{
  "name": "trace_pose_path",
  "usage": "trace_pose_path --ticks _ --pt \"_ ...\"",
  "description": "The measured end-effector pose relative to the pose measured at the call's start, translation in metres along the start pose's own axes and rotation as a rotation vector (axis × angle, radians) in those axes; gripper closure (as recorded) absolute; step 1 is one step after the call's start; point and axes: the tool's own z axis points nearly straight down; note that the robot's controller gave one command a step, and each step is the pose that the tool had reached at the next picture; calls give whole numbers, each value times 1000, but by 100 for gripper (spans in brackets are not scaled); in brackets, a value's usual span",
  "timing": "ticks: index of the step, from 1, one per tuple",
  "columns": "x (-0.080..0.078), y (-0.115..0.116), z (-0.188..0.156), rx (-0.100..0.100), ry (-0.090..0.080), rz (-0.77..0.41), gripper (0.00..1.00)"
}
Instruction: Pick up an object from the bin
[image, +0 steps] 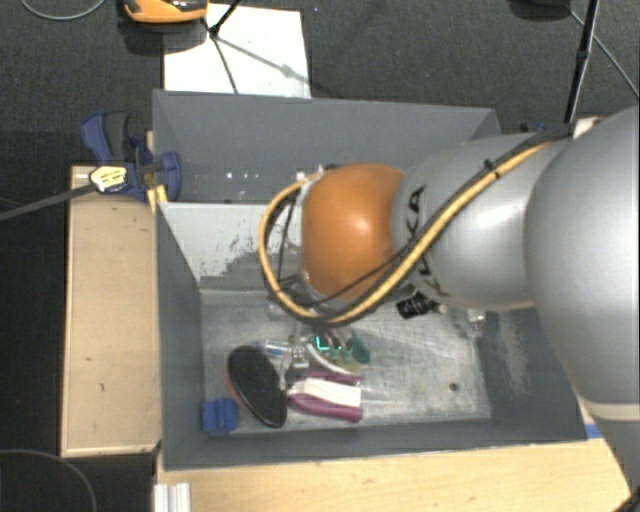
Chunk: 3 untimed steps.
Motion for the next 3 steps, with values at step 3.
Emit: trace_pose_path --ticks 3 --pt "-34 -87 37 3 -6 212 0"
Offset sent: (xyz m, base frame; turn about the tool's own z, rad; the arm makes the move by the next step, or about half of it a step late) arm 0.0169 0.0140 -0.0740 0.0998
